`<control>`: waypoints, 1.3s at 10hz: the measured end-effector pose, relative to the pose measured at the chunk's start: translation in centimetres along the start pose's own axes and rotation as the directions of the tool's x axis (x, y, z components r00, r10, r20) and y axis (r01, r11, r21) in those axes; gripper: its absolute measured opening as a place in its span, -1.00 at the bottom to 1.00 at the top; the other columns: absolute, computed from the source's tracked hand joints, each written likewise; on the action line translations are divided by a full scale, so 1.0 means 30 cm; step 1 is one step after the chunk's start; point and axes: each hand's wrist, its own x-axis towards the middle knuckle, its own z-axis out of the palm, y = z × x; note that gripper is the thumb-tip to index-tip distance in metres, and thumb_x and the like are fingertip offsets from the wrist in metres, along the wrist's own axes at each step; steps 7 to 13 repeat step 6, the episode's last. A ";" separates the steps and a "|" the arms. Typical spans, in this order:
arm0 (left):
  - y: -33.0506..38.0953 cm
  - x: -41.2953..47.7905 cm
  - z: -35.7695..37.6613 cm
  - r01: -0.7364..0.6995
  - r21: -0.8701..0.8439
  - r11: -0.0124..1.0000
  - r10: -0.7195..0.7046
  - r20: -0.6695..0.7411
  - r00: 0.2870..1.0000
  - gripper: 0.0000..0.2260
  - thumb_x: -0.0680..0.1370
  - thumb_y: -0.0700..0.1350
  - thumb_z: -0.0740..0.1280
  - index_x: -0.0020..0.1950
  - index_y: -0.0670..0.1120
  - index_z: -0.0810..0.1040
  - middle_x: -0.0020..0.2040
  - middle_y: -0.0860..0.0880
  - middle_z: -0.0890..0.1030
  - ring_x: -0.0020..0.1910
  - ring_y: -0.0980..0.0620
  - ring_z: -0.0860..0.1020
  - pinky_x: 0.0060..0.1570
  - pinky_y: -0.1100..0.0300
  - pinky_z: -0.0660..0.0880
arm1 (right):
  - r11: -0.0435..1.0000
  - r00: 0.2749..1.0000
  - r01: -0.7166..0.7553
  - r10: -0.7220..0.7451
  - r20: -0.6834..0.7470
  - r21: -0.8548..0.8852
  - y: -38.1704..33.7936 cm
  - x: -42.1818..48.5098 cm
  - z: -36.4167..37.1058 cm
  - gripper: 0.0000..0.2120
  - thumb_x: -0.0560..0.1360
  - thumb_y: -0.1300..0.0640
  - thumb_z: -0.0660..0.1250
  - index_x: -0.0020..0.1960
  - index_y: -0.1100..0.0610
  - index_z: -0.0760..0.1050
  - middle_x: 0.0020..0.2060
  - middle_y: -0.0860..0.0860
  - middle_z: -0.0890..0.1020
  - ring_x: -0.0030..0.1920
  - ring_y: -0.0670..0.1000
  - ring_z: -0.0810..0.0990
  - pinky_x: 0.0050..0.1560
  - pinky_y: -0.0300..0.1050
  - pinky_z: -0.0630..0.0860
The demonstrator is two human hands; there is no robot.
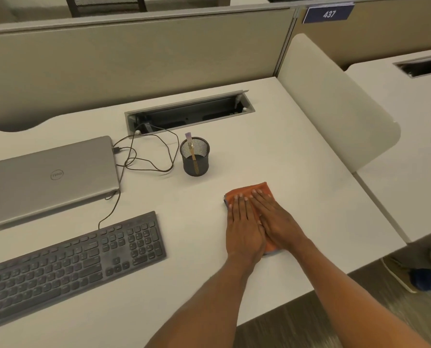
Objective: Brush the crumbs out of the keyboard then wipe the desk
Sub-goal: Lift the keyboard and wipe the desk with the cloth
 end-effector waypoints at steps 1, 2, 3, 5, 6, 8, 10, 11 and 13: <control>-0.042 -0.024 -0.021 0.000 -0.041 0.999 0.002 0.035 0.999 -0.37 0.76 0.05 -0.13 0.68 -0.16 -0.41 0.68 -0.12 -0.42 0.69 -0.05 -0.37 0.67 0.00 -0.21 | 1.000 0.998 -0.013 0.013 -0.053 -0.012 -0.010 -0.002 -0.012 -0.47 0.71 0.00 -0.05 0.64 0.12 0.20 0.63 0.00 0.21 0.64 -0.13 0.08 0.64 -0.14 0.02; -0.103 -0.055 -0.081 -0.017 -0.079 0.997 0.031 0.176 0.984 -0.33 0.74 0.05 -0.05 0.68 -0.16 -0.37 0.72 -0.17 -0.18 0.70 -0.08 -0.32 0.66 0.01 -0.27 | 0.997 0.996 -0.056 0.052 -0.073 -0.059 -0.037 -0.012 -0.018 -0.47 0.72 0.00 -0.07 0.65 0.14 0.18 0.64 0.01 0.19 0.65 -0.05 0.11 0.65 -0.03 0.00; -0.170 -0.082 -0.168 -0.039 -0.110 0.993 0.066 0.257 0.964 -0.39 0.77 0.11 -0.14 0.74 -0.20 -0.09 0.74 -0.20 -0.04 0.73 -0.16 -0.11 0.65 -0.01 -0.25 | 0.991 0.994 -0.091 0.084 -0.068 -0.101 -0.066 -0.022 -0.003 -0.45 0.72 -0.05 -0.08 0.66 0.12 0.17 0.65 -0.02 0.17 0.66 -0.05 0.09 0.65 0.02 0.03; -0.338 -0.157 -0.334 -0.040 -0.053 0.998 0.053 0.285 0.957 -0.36 0.72 0.09 -0.08 0.73 -0.24 0.07 0.74 -0.22 0.02 0.74 -0.18 -0.02 0.70 -0.12 0.01 | 0.941 0.982 -0.170 0.137 -0.130 -0.291 -0.272 -0.024 0.053 -0.41 0.74 -0.13 -0.15 0.67 0.12 0.14 0.64 0.03 0.15 0.66 0.05 0.07 0.67 0.05 -0.07; -0.467 -0.188 -0.417 -0.042 -0.013 0.999 0.044 0.279 0.959 -0.37 0.73 0.08 -0.09 0.74 -0.23 0.05 0.75 -0.21 -0.02 0.74 -0.17 -0.07 0.70 -0.13 0.01 | 0.929 0.970 -0.210 0.158 -0.187 -0.304 -0.421 0.001 0.088 -0.43 0.73 -0.06 -0.09 0.69 0.08 0.05 0.67 0.03 0.09 0.67 0.04 0.02 0.66 0.00 -0.15; -0.467 -0.188 -0.417 -0.042 -0.013 0.999 0.044 0.279 0.959 -0.37 0.73 0.08 -0.09 0.74 -0.23 0.05 0.75 -0.21 -0.02 0.74 -0.17 -0.07 0.70 -0.13 0.01 | 0.929 0.970 -0.210 0.158 -0.187 -0.304 -0.421 0.001 0.088 -0.43 0.73 -0.06 -0.09 0.69 0.08 0.05 0.67 0.03 0.09 0.67 0.04 0.02 0.66 0.00 -0.15; -0.467 -0.188 -0.417 -0.042 -0.013 0.999 0.044 0.279 0.959 -0.37 0.73 0.08 -0.09 0.74 -0.23 0.05 0.75 -0.21 -0.02 0.74 -0.17 -0.07 0.70 -0.13 0.01 | 0.929 0.970 -0.210 0.158 -0.187 -0.304 -0.421 0.001 0.088 -0.43 0.73 -0.06 -0.09 0.69 0.08 0.05 0.67 0.03 0.09 0.67 0.04 0.02 0.66 0.00 -0.15; -0.467 -0.188 -0.417 -0.042 -0.013 0.999 0.044 0.279 0.959 -0.37 0.73 0.08 -0.09 0.74 -0.23 0.05 0.75 -0.21 -0.02 0.74 -0.17 -0.07 0.70 -0.13 0.01 | 0.929 0.970 -0.210 0.158 -0.187 -0.304 -0.421 0.001 0.088 -0.43 0.73 -0.06 -0.09 0.69 0.08 0.05 0.67 0.03 0.09 0.67 0.04 0.02 0.66 0.00 -0.15; -0.467 -0.188 -0.417 -0.042 -0.013 0.999 0.044 0.279 0.959 -0.37 0.73 0.08 -0.09 0.74 -0.23 0.05 0.75 -0.21 -0.02 0.74 -0.17 -0.07 0.70 -0.13 0.01 | 0.929 0.970 -0.210 0.158 -0.187 -0.304 -0.421 0.001 0.088 -0.43 0.73 -0.06 -0.09 0.69 0.08 0.05 0.67 0.03 0.09 0.67 0.04 0.02 0.66 0.00 -0.15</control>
